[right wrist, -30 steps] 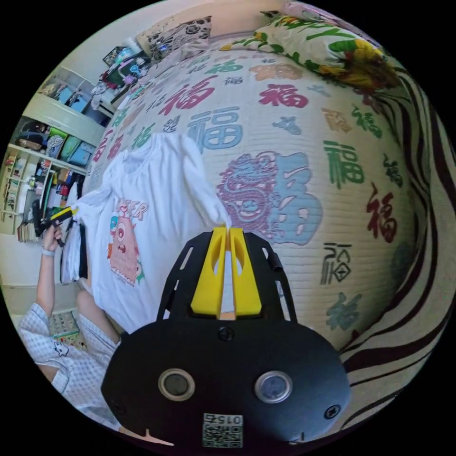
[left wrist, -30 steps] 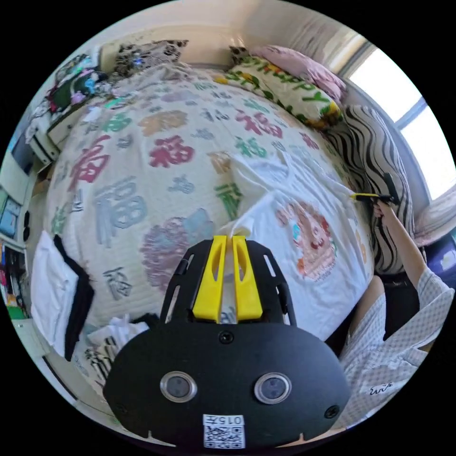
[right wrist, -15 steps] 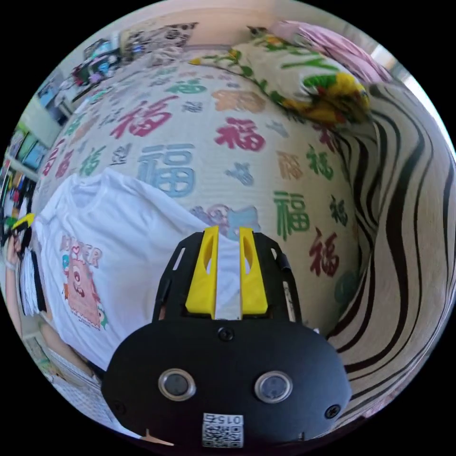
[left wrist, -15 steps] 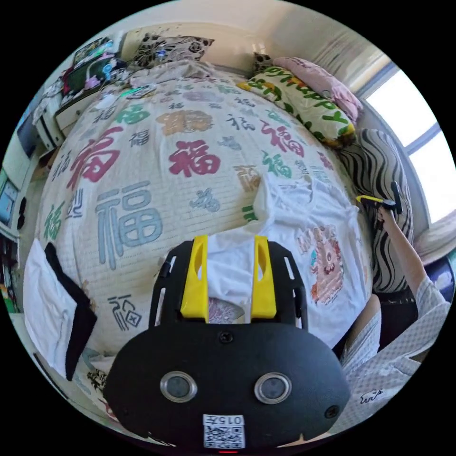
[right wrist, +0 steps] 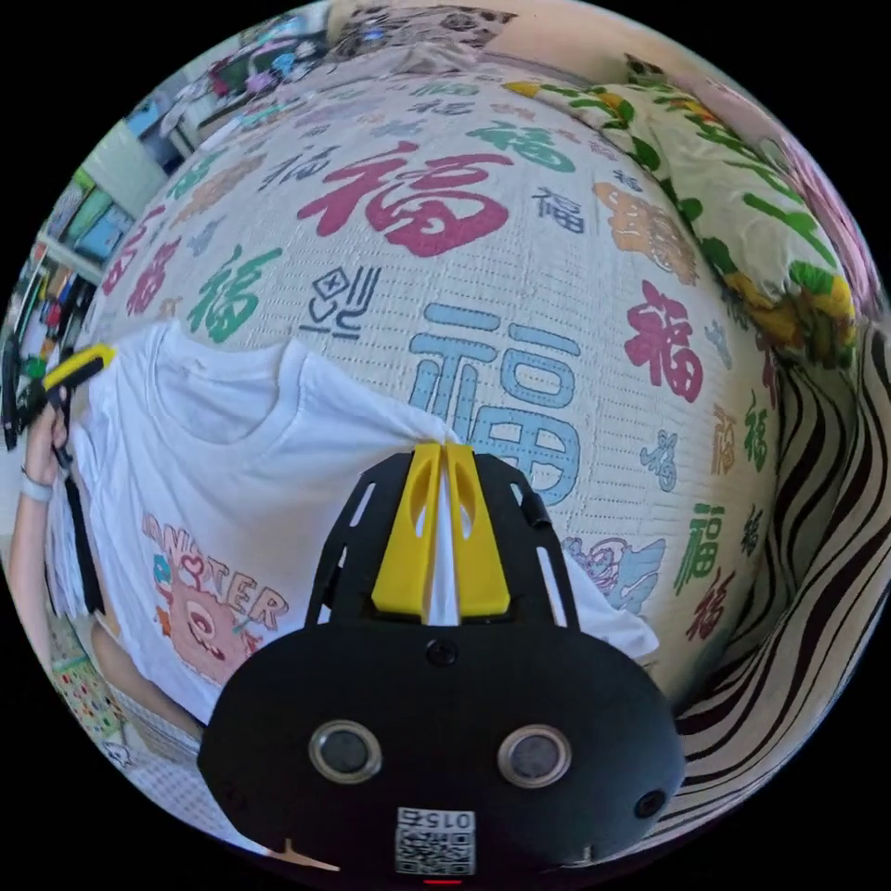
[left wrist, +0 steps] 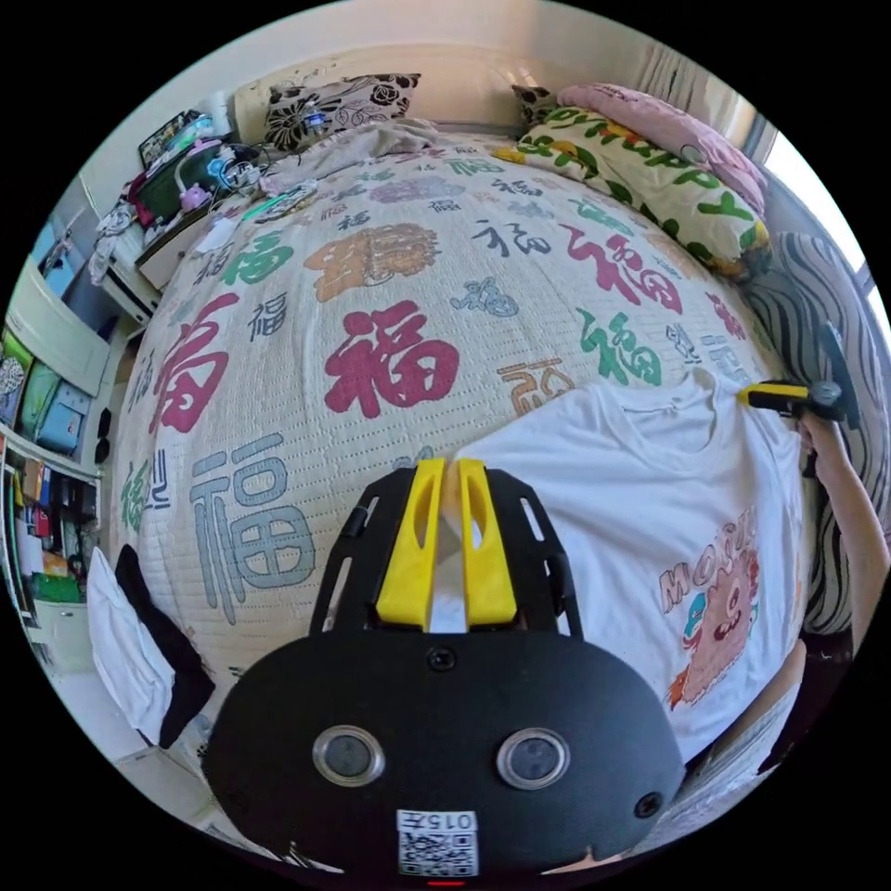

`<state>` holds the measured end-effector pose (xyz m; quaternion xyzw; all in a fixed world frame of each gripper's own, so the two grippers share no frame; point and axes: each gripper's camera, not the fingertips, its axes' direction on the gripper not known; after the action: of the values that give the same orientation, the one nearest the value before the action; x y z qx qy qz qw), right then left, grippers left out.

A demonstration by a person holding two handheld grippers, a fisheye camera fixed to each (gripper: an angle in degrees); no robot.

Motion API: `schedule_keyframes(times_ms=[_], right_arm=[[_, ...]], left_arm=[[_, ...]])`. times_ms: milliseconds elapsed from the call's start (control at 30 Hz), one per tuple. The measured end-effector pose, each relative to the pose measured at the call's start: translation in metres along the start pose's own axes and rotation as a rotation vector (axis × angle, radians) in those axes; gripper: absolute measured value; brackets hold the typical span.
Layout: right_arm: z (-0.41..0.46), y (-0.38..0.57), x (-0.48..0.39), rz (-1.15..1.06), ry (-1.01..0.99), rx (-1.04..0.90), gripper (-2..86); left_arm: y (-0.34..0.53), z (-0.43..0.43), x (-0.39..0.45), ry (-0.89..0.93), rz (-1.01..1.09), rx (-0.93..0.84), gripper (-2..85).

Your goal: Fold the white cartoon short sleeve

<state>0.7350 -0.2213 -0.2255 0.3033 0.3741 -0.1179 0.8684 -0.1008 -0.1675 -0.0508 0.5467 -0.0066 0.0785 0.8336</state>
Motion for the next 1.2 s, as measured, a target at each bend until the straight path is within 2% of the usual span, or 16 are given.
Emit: schedule_keyframes(times_ms=[133,233,367,467,533,633,767,833,933,1000,1033,1200], right_arm=[[-0.008,0.035,0.039,0.174,-0.189,0.099,5.1],[-0.026,0.085,0.056,0.146,-0.233,0.177,5.6],[-0.046,0.178,0.059,0.032,-0.282,0.154,7.6],[-0.050,0.270,0.056,0.042,-0.305,0.084,8.3],[-0.043,0.336,0.052,0.089,-0.253,-0.004,8.6],[-0.021,0.395,0.046,0.140,-0.174,-0.142,9.0],[0.015,0.422,0.039,0.167,-0.214,-0.252,9.5],[0.023,0.422,0.033,0.173,-0.176,-0.249,8.8],[0.029,0.417,0.021,0.106,-0.164,-0.302,4.0],[0.035,0.416,0.013,0.064,-0.228,-0.328,0.4],[0.040,0.416,0.008,0.051,-0.260,-0.340,-0.1],[0.055,0.417,-0.008,0.035,-0.290,-0.361,-0.2]], left_arm=[[0.035,-0.021,-0.024,0.121,-0.148,0.129,5.8],[0.087,-0.067,-0.015,0.056,-0.019,0.189,6.6],[0.182,-0.096,-0.002,0.151,0.069,0.018,7.7],[0.273,-0.106,0.006,0.185,0.000,-0.130,8.6],[0.331,-0.106,0.014,0.249,-0.080,-0.228,9.0],[0.373,-0.099,0.028,0.346,-0.135,-0.276,9.6],[0.388,-0.074,0.051,0.352,-0.067,-0.420,10.1],[0.386,-0.070,0.059,0.272,-0.019,-0.454,8.8],[0.387,-0.069,0.061,0.235,0.009,-0.468,6.9],[0.389,-0.070,0.058,0.248,0.013,-0.474,4.0],[0.392,-0.072,0.056,0.314,0.018,-0.477,2.1],[0.409,-0.087,0.048,0.325,0.001,-0.430,-0.1]])
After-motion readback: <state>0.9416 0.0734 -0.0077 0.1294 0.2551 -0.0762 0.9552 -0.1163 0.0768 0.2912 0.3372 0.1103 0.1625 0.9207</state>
